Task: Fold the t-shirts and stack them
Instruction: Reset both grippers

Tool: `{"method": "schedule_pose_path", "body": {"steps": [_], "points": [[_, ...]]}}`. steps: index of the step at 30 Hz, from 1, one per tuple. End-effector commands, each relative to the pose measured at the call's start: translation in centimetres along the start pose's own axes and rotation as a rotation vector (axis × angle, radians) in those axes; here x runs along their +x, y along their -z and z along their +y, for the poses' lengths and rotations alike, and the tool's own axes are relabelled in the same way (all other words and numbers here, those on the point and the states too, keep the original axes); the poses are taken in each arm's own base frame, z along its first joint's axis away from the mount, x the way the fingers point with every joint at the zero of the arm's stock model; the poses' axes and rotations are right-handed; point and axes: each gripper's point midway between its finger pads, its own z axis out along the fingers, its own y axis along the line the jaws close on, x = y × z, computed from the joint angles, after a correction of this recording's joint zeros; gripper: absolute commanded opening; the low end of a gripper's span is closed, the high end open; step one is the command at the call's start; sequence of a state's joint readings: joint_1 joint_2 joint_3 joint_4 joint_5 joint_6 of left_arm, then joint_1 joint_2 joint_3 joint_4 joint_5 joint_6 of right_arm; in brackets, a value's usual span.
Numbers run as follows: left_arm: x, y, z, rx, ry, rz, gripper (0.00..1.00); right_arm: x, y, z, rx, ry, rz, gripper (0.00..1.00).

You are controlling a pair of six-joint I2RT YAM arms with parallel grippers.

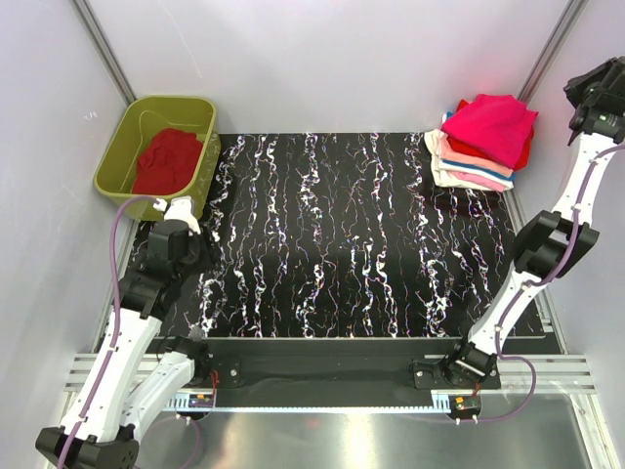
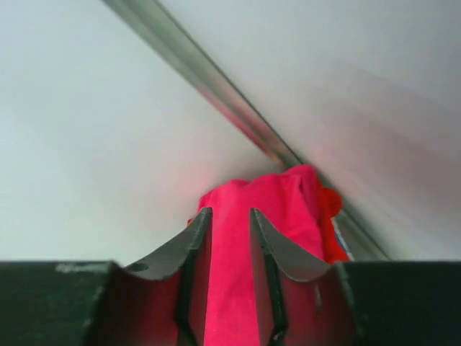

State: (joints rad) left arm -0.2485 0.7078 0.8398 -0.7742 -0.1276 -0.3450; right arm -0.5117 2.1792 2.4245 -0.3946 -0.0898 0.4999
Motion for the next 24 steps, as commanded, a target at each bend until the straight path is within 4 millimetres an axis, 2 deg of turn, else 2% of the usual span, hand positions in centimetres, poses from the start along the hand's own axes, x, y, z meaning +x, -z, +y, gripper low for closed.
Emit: {"method": "schedule_pose_path", "body": {"steps": [1, 2, 3, 4, 6, 7, 8, 9, 10, 11, 12, 14, 15, 16, 17, 18, 19, 21, 22, 24], "points": [[-1.0, -0.2, -0.3, 0.012, 0.011, -0.042, 0.48, 3.7, -0.5, 1.7, -0.053, -0.07, 0.12, 0.35], [-0.9, -0.2, -0.3, 0.01, 0.011, -0.041, 0.48, 5.0, 0.0, 2.8, -0.063, -0.066, 0.16, 0.48], [-0.9, -0.2, -0.3, 0.01, 0.011, -0.041, 0.48, 6.4, 0.6, 4.5, -0.089, -0.052, 0.195, 0.53], [-0.9, -0.3, -0.3, 0.008, 0.011, -0.039, 0.48, 9.0, 2.1, 7.9, -0.139, -0.024, 0.253, 0.57], [-0.9, -0.3, -0.2, 0.006, 0.01, -0.036, 0.48, 12.3, 4.3, 11.7, -0.187, 0.038, 0.307, 0.65], [-0.8, -0.3, -0.2, 0.005, 0.012, -0.035, 0.48, 14.3, 6.1, 12.9, -0.202, 0.068, 0.346, 0.67], [-0.8, -0.4, -0.2, 0.002, 0.012, -0.034, 0.48, 17.7, 8.4, 16.6, -0.253, 0.114, 0.39, 0.69], [-0.8, -0.3, -0.1, 0.0, 0.012, -0.035, 0.48, 21.5, 9.9, 16.6, -0.259, 0.141, 0.467, 0.72], [-0.9, -0.3, -0.1, 0.0, 0.012, -0.035, 0.48, 21.8, 12.5, 19.2, -0.329, 0.154, 0.464, 0.73], [-0.8, -0.4, -0.1, 0.0, 0.012, -0.035, 0.48, 24.9, 15.9, 22.4, -0.421, 0.169, 0.523, 0.73], [-0.8, -0.4, -0.1, -0.002, 0.011, -0.033, 0.48, 26.9, 18.2, 23.7, -0.479, 0.178, 0.565, 0.76], [-0.8, -0.4, 0.0, -0.005, 0.011, -0.034, 0.48, 30.5, 23.0, 24.4, -0.574, 0.191, 0.644, 0.82], [-0.8, -0.4, 0.0, -0.007, 0.011, -0.033, 0.48, 35.1, 26.8, 24.0, -0.606, 0.229, 0.747, 0.84], [-0.8, -0.4, 0.0, -0.007, 0.011, -0.034, 0.48, 35.0, 29.2, 24.4, -0.637, 0.227, 0.753, 0.84], [-0.8, -0.4, 0.0, -0.009, 0.011, -0.033, 0.48, 36.2, 31.2, 24.5, -0.652, 0.221, 0.785, 0.85], [-0.8, -0.4, 0.1, -0.011, 0.013, -0.034, 0.48, 39.6, 33.9, 22.5, -0.644, 0.243, 0.872, 0.85], [-0.9, -0.3, 0.1, -0.012, 0.013, -0.036, 0.48, 39.2, 35.9, 22.9, -0.681, 0.195, 0.884, 0.86], [-1.0, -0.3, 0.1, -0.014, 0.015, -0.041, 0.49, 40.7, 38.1, 21.4, -0.695, 0.157, 0.942, 0.86], [-0.9, -0.3, 0.1, -0.015, 0.015, -0.039, 0.49, 41.7, 39.3, 19.7, -0.692, 0.135, 0.967, 0.86], [-0.9, -0.3, 0.2, -0.018, 0.016, -0.04, 0.49, 42.3, 41.0, 18.7, -0.718, 0.079, 1.01, 0.84]]}}
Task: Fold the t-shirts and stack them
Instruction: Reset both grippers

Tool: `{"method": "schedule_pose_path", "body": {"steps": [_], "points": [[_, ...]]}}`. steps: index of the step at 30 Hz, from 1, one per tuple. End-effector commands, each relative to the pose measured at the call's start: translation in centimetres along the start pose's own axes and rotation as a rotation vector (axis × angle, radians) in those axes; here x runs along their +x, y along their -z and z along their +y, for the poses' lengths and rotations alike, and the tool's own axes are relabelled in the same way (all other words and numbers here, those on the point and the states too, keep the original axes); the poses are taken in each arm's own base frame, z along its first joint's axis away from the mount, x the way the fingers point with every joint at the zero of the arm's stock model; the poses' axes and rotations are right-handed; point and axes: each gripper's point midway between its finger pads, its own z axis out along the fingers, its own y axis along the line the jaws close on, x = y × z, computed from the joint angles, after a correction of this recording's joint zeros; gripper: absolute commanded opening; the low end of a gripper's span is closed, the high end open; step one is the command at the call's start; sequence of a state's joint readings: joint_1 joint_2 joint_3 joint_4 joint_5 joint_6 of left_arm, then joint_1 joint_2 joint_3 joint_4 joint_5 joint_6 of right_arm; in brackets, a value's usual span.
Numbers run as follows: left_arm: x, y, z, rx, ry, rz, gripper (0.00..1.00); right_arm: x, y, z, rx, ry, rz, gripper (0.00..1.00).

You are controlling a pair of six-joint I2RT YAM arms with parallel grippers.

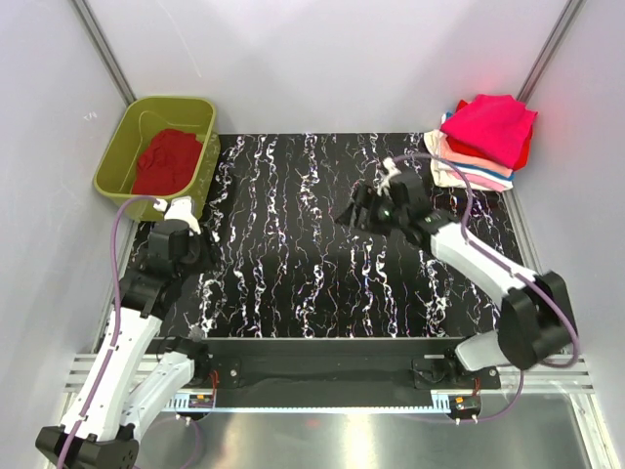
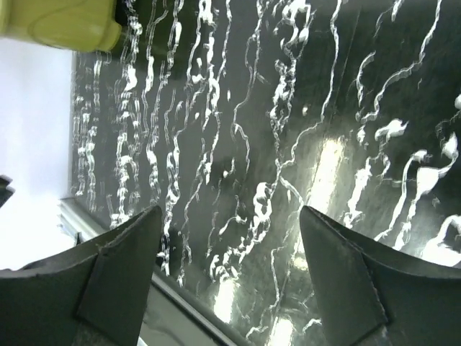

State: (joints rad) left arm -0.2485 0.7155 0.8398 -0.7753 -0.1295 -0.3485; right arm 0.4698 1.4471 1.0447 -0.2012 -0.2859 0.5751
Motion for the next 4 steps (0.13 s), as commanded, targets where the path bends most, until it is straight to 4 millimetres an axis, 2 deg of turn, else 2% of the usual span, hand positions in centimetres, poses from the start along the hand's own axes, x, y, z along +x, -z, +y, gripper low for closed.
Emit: {"method": "schedule_pose_path", "body": {"steps": [1, 3, 4], "points": [[-1.0, -0.1, 0.2, -0.014, 0.014, -0.048, 0.49, 1.4, 1.3, 1.1, -0.144, -0.076, -0.065, 0.83], [-1.1, -0.1, 0.2, -0.017, 0.014, -0.049, 0.5, 3.3, 1.5, -0.1, -0.134, -0.092, -0.042, 0.84], [-1.1, -0.1, 0.2, -0.018, 0.014, -0.051, 0.51, 3.2, 1.8, 0.1, -0.149, -0.101, -0.063, 0.86]]}}
